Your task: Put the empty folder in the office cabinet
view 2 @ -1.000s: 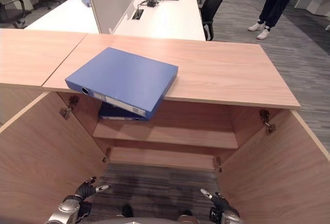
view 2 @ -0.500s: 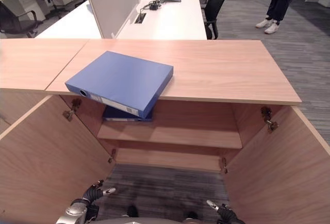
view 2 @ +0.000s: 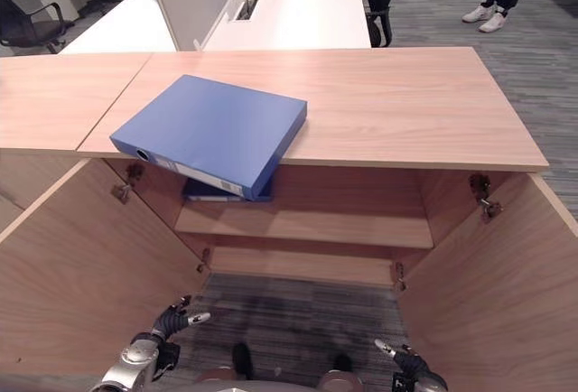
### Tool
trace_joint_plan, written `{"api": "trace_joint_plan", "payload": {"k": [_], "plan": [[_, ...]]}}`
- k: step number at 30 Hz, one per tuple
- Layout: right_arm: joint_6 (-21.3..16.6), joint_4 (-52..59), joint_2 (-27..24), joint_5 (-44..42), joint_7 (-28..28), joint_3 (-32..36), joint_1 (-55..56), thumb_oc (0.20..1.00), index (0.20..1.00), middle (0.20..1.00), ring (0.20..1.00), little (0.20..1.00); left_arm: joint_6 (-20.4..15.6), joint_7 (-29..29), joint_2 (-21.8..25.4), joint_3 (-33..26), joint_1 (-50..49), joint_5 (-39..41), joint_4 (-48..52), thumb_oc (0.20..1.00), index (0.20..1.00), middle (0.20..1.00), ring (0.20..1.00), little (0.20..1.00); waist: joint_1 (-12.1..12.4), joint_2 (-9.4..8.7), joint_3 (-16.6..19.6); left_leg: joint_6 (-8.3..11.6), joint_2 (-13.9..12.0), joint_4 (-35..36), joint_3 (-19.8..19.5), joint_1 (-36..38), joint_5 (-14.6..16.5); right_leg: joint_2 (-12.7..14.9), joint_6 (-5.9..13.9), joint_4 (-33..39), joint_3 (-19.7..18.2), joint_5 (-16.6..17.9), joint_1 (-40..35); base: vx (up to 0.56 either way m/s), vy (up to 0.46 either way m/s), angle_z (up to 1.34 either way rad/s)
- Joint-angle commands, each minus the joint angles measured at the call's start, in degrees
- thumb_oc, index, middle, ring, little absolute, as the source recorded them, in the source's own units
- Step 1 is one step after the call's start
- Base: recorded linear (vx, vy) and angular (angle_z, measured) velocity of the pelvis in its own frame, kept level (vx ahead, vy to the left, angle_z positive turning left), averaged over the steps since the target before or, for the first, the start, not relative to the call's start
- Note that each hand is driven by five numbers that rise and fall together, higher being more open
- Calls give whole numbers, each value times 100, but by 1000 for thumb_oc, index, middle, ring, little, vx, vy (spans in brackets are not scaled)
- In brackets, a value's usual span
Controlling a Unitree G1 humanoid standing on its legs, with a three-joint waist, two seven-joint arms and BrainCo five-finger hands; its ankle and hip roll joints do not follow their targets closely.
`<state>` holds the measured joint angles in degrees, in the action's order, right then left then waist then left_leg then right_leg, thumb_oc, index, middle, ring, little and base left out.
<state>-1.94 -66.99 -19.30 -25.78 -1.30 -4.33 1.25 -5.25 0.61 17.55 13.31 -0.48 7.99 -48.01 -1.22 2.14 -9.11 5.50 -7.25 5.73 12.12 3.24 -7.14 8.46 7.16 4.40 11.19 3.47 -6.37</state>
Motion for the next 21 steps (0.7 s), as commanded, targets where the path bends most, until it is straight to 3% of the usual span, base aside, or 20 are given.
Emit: {"api": "trace_joint_plan", "payload": {"k": [1, 7, 12, 14, 21], "plan": [[-75, 162, 90, 74, -46, 34, -280, 1000, 1000, 1000, 1000, 1000, -252, 54, 293, -110, 388, -237, 207, 1000, 1000, 1000, 1000, 1000, 27, -103, -102, -2, 156, -208, -181, 385, 728, -3, 127, -840, -111, -802, 178, 29, 41, -7], [-87, 154, 127, 162, 15, 88, -218, 1000, 1000, 1000, 1000, 1000, -245, 498, 612, -305, 389, -900, 937, 1000, 1000, 1000, 1000, 1000, 103, -145, -22, 17, 214, -73, -173, 391, 715, 17, 206, -455, -74, -625, 69, 25, 3, 0], [-306, 274, 267, 172, 267, 244, -17, 1000, 1000, 1000, 1000, 1000, -322, 1476, 1098, -670, 196, -2485, 2277, 1000, 1000, 1000, 1000, 1000, 175, -233, 1, 51, 233, -73, -229, 450, 769, 54, 257, -241, 23, -595, -157, 43, -22, 3], [-376, 256, 335, 250, 354, 229, 79, 1000, 1000, 1000, 1000, 1000, -221, 2128, 1211, -863, 97, -3453, 2781, 1000, 1000, 1000, 1000, 1000, 217, -275, 28, 71, 227, -73, -233, 495, 814, 66, 282, -165, 61, -583, -241, 56, -28, 8], [-335, 150, 477, 204, 403, 124, 136, 1000, 1000, 1000, 1000, 1000, -251, 2625, 940, -1229, -256, -3749, 3547, 1000, 1000, 1000, 1000, 1000, 265, -320, 61, 84, 208, -73, -194, 555, 871, 63, 307, -38, 72, -544, -327, 21, -17, 0]]}}
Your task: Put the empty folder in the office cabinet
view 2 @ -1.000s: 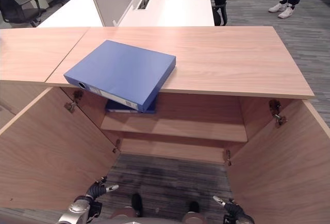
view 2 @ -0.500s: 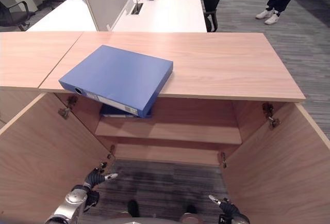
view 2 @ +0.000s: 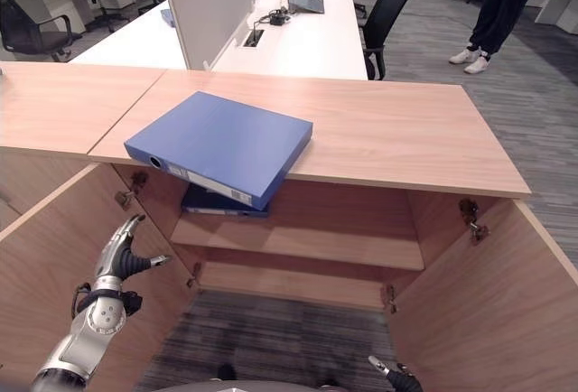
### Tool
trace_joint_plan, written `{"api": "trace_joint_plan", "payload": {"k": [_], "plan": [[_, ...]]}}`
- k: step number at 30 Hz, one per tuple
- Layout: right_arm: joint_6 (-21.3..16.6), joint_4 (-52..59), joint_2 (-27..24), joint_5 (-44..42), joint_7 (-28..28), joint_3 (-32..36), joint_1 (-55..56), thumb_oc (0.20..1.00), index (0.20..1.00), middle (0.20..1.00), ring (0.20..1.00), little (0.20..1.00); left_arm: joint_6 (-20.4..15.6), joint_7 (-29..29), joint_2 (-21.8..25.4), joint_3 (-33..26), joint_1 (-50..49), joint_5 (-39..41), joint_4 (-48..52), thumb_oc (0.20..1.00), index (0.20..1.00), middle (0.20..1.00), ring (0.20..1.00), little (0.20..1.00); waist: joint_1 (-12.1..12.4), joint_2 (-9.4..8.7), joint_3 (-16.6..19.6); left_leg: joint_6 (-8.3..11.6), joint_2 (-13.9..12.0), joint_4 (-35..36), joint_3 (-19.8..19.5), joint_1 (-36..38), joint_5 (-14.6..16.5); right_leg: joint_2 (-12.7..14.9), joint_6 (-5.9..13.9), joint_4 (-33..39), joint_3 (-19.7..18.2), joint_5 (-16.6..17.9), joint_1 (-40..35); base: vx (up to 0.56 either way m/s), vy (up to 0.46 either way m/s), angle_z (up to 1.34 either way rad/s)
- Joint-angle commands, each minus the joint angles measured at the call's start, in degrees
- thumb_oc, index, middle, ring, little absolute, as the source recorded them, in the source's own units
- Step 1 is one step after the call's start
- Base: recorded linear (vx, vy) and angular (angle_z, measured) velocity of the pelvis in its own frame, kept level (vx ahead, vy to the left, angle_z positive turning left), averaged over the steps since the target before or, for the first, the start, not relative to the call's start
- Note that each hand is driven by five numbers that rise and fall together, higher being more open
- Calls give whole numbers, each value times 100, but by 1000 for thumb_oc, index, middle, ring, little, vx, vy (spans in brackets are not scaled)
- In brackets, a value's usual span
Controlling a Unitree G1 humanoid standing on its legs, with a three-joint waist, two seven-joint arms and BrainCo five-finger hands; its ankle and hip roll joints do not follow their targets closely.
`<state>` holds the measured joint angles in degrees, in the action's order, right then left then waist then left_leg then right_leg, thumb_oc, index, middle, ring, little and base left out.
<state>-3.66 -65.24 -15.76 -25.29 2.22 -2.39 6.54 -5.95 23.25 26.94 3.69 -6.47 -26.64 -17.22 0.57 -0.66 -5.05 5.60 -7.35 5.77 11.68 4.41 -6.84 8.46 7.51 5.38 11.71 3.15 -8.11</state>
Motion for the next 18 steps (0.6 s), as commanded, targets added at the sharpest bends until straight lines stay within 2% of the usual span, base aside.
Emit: {"api": "trace_joint_plan", "payload": {"k": [1, 4, 10, 14, 18], "plan": [[-157, -56, 144, 132, 60, -77, -402, 1000, 1000, 1000, 1000, 1000, -188, 416, 20, -292, 319, -349, 550, 1000, 1000, 1000, 1000, 1000, 101, -44, -342, 76, 218, -77, -152, 441, 844, 61, 274, -124, 30, -512, -166, 0, 0, 0], [-169, -113, 194, 90, 98, -135, -402, 1000, 1000, 1000, 1000, 1000, -181, 697, 118, -387, 326, -671, 994, 1000, 1000, 1000, 1000, 1000, 135, -41, -333, 84, 224, -77, -183, 466, 859, 55, 272, -111, 62, -528, -214, 31, -36, 0], [-170, -121, 208, 21, 59, -171, -408, 1000, 1000, 1000, 1000, 1000, -268, 749, 430, -390, 559, -979, 1430, 1000, 1000, 1000, 1000, 1000, 121, -28, -348, 104, 214, -77, -194, 478, 857, 50, 270, -109, 67, -536, -230, 0, 0, 0], [-200, -113, 150, 11, -15, -257, -410, 1000, 1000, 1000, 1000, 1000, -297, 686, 1033, -210, 1067, -1455, 1760, 1000, 1000, 1000, 1000, 1000, 51, 56, -330, 130, 202, -77, -173, 502, 858, 42, 287, -105, 65, -537, -235, 0, 0, 0], [-208, -129, 92, 62, -59, -329, -443, 1000, 1000, 1000, 1000, 1000, -312, 635, 1302, 3, 1414, -1536, 1691, 1000, 1000, 1000, 1000, 1000, -15, 106, -322, 133, 202, -77, -135, 522, 855, 42, 299, -110, 54, -523, -214, 2, 0, -1]]}}
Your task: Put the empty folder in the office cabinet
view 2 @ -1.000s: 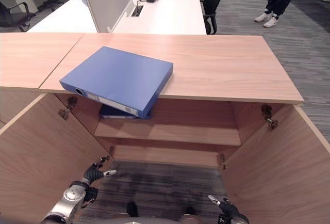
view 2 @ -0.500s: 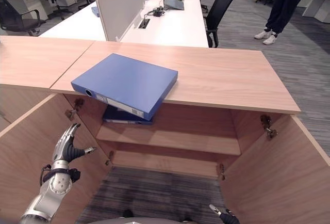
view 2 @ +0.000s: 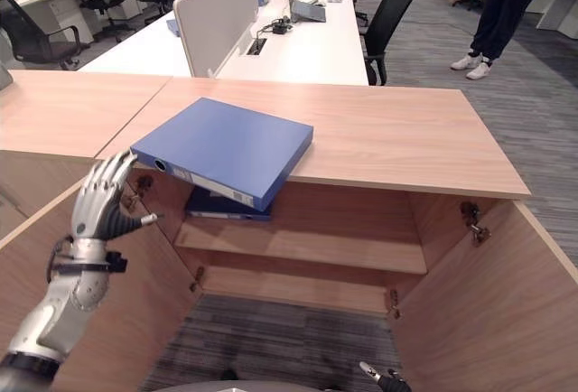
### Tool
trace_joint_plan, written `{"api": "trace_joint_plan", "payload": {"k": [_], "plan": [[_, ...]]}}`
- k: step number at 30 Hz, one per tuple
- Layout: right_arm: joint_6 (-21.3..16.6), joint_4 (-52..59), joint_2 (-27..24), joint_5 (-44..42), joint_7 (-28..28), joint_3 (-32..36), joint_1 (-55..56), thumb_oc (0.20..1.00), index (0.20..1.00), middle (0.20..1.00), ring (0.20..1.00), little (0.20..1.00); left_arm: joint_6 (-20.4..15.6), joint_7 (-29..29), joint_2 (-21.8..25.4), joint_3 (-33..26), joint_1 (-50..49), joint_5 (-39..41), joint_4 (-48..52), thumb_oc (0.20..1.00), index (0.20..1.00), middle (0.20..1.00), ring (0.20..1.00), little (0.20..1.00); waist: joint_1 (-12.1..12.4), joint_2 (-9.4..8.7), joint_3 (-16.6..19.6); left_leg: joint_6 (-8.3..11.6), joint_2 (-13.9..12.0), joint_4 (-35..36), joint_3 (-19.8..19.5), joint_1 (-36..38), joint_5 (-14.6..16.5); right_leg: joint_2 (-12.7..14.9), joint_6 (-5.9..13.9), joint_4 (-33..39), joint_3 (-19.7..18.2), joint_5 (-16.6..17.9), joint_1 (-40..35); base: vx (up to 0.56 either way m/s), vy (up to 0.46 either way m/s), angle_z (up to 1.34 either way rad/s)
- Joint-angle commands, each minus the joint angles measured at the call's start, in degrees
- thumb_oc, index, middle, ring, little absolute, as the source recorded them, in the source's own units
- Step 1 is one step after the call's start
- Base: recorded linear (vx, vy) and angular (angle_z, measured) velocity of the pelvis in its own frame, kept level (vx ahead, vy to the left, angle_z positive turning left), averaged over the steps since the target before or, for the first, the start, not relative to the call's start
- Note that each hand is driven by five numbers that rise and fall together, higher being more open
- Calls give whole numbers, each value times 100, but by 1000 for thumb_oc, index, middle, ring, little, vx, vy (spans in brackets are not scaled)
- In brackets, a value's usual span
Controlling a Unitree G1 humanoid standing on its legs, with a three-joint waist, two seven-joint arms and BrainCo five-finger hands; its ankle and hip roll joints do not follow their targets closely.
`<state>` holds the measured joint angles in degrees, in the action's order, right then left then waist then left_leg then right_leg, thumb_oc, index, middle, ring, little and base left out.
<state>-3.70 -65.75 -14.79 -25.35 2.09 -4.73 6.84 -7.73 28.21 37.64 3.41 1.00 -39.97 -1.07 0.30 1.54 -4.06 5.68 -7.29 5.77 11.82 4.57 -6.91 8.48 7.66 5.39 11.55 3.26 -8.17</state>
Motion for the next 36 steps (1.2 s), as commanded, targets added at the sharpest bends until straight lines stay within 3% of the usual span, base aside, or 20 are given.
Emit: {"api": "trace_joint_plan", "payload": {"k": [1, 10, 26, 36], "plan": [[-206, -81, -13, 87, -57, -105, -474, 1000, 1000, 1000, 1000, 1000, -123, 126, 279, 75, 747, -230, 52, 1000, 1000, 1000, 1000, 1000, 3, -111, -423, 125, 196, -77, -143, 503, 859, 39, 285, -112, 71, -531, -204, 0, 0, 0], [-217, -174, -144, 144, -63, -134, -513, 1000, 1000, 1000, 1000, 1000, -111, -53, 734, 712, 1614, -491, -188, 1000, 1000, 1000, 1000, 1000, -133, -42, -401, 138, 195, -77, -74, 478, 857, 32, 311, -99, 32, -524, -155, 0, 1, 0], [-159, -400, -176, 20, 105, 86, -526, 1000, 1000, 1000, 1000, 1000, -129, -408, 208, 1735, 2421, -189, -1069, 1000, 1000, 1000, 1000, 1000, -347, -30, -378, 100, 240, -77, 23, 557, 924, 47, 328, -96, -44, -505, -157, 2, 13, -3], [-147, -457, -161, -51, 132, 154, -544, 1000, 1000, 1000, 1000, 1000, -131, -500, 136, 1945, 2506, -244, -1226, 1000, 1000, 1000, 1000, 1000, -375, -35, -369, 90, 245, -77, 56, 557, 930, 72, 339, -89, -84, -481, -123, -1, 5, -1]]}}
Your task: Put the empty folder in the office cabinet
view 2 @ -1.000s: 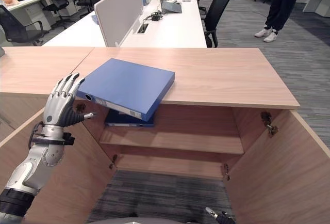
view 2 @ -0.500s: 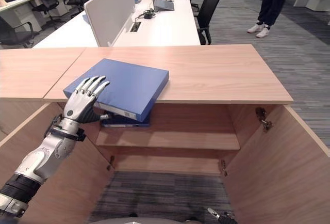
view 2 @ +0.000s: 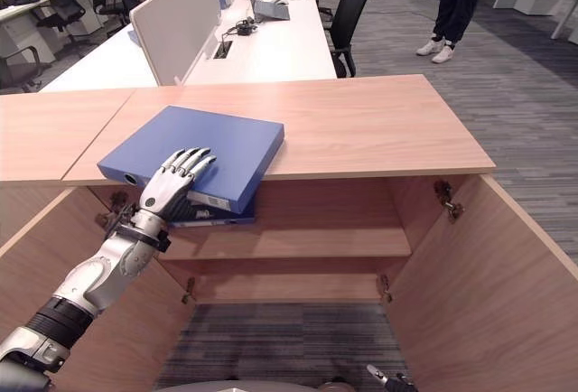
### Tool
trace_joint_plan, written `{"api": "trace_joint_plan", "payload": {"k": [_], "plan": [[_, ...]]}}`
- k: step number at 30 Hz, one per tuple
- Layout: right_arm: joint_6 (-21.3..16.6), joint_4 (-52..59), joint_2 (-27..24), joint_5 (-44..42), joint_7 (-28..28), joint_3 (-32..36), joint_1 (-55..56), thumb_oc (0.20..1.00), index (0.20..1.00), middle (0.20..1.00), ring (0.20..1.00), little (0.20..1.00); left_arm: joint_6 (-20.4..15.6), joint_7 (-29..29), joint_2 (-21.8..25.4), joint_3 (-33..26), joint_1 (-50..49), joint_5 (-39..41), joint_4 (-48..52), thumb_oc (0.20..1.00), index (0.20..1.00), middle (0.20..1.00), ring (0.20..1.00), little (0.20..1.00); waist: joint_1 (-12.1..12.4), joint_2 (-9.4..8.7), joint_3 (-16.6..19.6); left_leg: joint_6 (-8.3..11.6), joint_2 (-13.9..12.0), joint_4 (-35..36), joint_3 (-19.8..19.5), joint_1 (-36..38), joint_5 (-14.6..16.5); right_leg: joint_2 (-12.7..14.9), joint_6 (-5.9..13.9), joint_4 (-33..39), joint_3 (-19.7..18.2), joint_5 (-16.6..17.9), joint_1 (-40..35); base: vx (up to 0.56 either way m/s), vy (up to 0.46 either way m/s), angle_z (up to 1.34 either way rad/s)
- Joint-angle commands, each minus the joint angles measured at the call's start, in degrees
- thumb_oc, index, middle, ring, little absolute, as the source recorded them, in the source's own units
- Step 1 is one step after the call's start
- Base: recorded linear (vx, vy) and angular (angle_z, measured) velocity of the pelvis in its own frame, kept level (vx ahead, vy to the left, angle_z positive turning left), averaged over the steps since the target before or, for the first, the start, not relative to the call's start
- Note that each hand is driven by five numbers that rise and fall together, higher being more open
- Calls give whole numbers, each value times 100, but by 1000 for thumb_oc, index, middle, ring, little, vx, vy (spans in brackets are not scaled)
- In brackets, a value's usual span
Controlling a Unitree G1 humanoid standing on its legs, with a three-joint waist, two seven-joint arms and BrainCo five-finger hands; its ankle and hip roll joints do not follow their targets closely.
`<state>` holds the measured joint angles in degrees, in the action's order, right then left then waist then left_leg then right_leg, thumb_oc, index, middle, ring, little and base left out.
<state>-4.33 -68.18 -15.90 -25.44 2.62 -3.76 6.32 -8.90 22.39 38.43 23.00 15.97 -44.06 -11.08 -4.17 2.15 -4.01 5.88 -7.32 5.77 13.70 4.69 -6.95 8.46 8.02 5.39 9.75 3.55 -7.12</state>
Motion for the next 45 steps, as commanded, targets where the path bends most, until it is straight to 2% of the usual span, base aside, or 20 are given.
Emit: {"api": "trace_joint_plan", "payload": {"k": [1, 24, 25, 26, 45], "plan": [[-83, -250, -48, -46, 88, 60, -498, 1000, 1000, 1000, 1000, 1000, -11, 81, 48, 16, 1035, 151, -238, 1000, 1000, 1000, 1000, 1000, 70, -97, -370, 68, 246, -77, -129, 542, 929, 78, 305, -89, 93, -509, -228, 0, 0, 0], [-62, -326, -19, -230, 112, 91, -543, 1000, 1000, 1000, 1000, 1000, 49, -4, -132, 410, 1285, 13, -585, 1000, 1000, 1000, 1000, 1000, 7, -110, -347, 59, 248, -77, -104, 555, 941, 88, 311, -78, 52, -501, -215, 0, 0, 0], [-59, -332, -17, -229, 115, 97, -540, 1000, 1000, 1000, 1000, 1000, 46, -5, -142, 410, 1292, 23, -592, 762, 762, 762, 762, 762, 4, -111, -346, 60, 249, -77, -106, 553, 941, 90, 310, -77, 50, -496, -215, 0, 0, 0], [-55, -348, -24, -229, 125, 110, -544, 1000, 1000, 1000, 1000, 1000, 47, -3, -149, 419, 1295, 28, -600, 200, 200, 200, 200, 200, 2, -112, -344, 60, 246, -77, -103, 550, 939, 92, 311, -74, 44, -493, -215, 0, 0, 0], [-75, -270, -9, -266, 150, 117, -549, 1000, 1000, 1000, 1000, 1000, 115, 84, -214, 111, 1208, 285, -518, 200, 200, 200, 200, 200, 24, -156, -309, 71, 227, -77, -96, 580, 942, 53, 288, -82, 48, -511, -236, 0, 0, 0]]}}
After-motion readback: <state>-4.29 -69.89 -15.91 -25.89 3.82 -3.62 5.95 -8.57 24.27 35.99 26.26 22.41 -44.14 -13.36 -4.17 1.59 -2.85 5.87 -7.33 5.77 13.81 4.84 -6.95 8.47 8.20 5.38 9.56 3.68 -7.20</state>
